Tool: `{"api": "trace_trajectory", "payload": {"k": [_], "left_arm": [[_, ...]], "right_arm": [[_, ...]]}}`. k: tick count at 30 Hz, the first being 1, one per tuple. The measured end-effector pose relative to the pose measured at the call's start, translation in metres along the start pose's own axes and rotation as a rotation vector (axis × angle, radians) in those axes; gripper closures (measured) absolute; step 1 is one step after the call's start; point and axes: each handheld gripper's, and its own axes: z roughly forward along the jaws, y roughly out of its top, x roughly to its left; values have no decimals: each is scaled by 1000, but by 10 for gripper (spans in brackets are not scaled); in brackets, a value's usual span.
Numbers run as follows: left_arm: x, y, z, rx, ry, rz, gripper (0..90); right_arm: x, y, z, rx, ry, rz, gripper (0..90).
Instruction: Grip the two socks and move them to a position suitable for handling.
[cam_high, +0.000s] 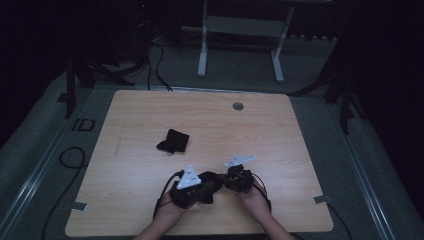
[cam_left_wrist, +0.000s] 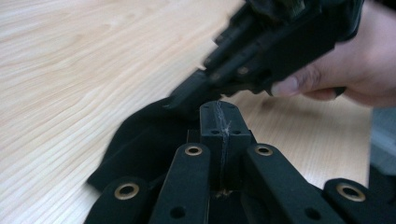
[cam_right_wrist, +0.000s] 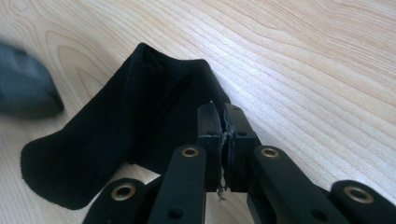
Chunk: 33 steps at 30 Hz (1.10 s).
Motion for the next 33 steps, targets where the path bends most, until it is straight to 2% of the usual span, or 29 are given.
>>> {"api": "trace_trajectory", "payload": {"k": [3, 4, 6, 7, 9, 13, 14, 18, 22, 26, 28, 31, 33], "left_arm": [[-10, 4, 23, 96, 18, 32, 900], [-10, 4, 29, 115, 19, 26, 900], [-9, -1, 38, 166, 71, 46, 900], [-6, -4, 39, 176, 84, 38, 900], [1, -10, 37, 177, 108, -10, 900], [12, -15, 22, 198, 204, 2, 900], [16, -16, 18, 203, 216, -6, 900], [33, -24, 1, 192, 244, -82, 900], [47, -34, -15, 191, 273, -129, 900], [55, -41, -25, 220, 296, -146, 900], [58, -46, -30, 217, 295, -165, 900], [58, -42, -41, 175, 308, -184, 900], [53, -34, -46, 120, 266, -198, 898]], "right_arm": [[0, 1, -2, 3, -2, 1, 869], [0, 1, -2, 3, -2, 1, 869], [-1, 1, -3, 8, -7, -1, 868], [-1, 1, -3, 9, -10, 0, 869], [-2, 0, -4, 17, -21, -7, 869], [-5, -5, 0, 34, -14, -2, 869], [-4, -8, 3, 46, -32, -17, 869], [-5, -9, 3, 43, -21, -4, 869], [-7, -8, 0, 38, -15, 5, 869], [-7, -9, 0, 41, -22, 2, 868], [-8, -10, 0, 37, -22, 6, 869], [-9, -10, -2, 32, -19, 13, 868], [-9, -10, -4, 27, -21, 20, 868]]}}
